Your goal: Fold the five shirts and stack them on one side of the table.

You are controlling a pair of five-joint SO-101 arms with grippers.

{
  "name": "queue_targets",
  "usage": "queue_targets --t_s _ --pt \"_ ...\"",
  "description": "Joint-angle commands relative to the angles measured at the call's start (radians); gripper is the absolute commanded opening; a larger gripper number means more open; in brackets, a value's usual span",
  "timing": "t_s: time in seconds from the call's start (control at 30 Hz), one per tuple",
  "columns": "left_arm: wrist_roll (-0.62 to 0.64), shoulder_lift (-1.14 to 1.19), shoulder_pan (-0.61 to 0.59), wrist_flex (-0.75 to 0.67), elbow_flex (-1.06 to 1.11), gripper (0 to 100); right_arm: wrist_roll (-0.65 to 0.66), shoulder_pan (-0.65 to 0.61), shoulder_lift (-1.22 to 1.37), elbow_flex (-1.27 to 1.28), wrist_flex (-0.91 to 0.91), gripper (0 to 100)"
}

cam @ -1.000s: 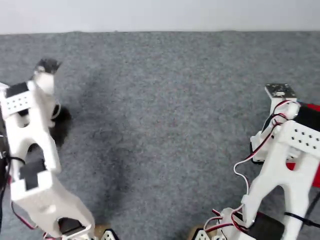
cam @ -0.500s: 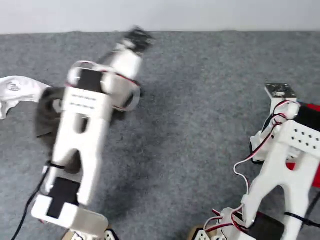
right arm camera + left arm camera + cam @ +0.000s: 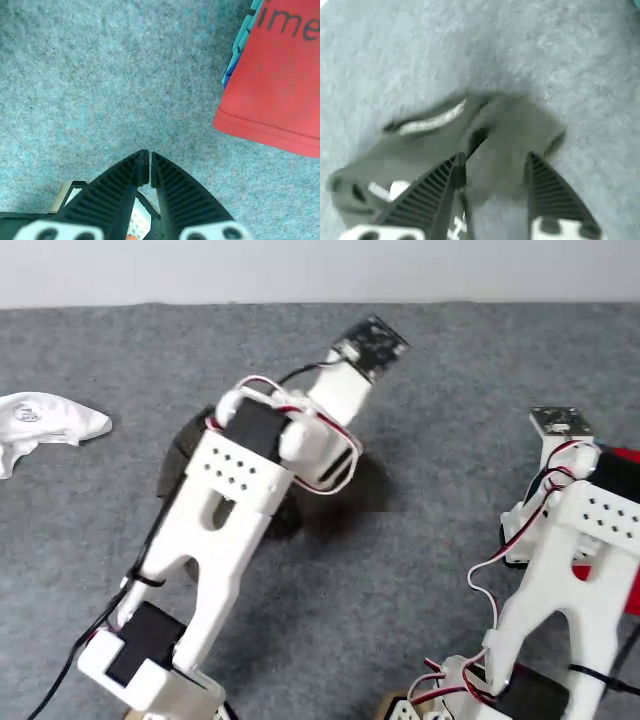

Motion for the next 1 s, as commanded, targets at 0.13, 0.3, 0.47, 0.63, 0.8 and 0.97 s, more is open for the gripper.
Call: queue_targets --t_s 0.13,0.3,0.47,0.63,0.8,0.97 --pt "-0.009 -0.057 -0.109 0.172 -0.021 21 -0.011 -0.012 -0.044 -0.003 0.038 0.9" --pt "-0.069 -0.055 -0.190 0.120 0.193 22 -0.011 -0.012 -0.044 -0.003 0.038 0.9" --pt "-0.138 -0.055 -0.295 -0.034 0.424 22 -0.011 -0.012 -0.044 -0.003 0.038 0.9" --pt "-0.161 -0.054 -0.354 -0.245 0.642 22 -0.011 -0.012 -0.044 -0.003 0.038 0.9" --pt "-0.161 -0.054 -0.351 -0.420 0.800 19 -0.011 -0.012 -0.044 -0.003 0.038 0.9" --pt "-0.192 -0.068 -0.358 -0.391 0.733 1 -0.011 -0.012 -0.044 -0.003 0.038 0.9"
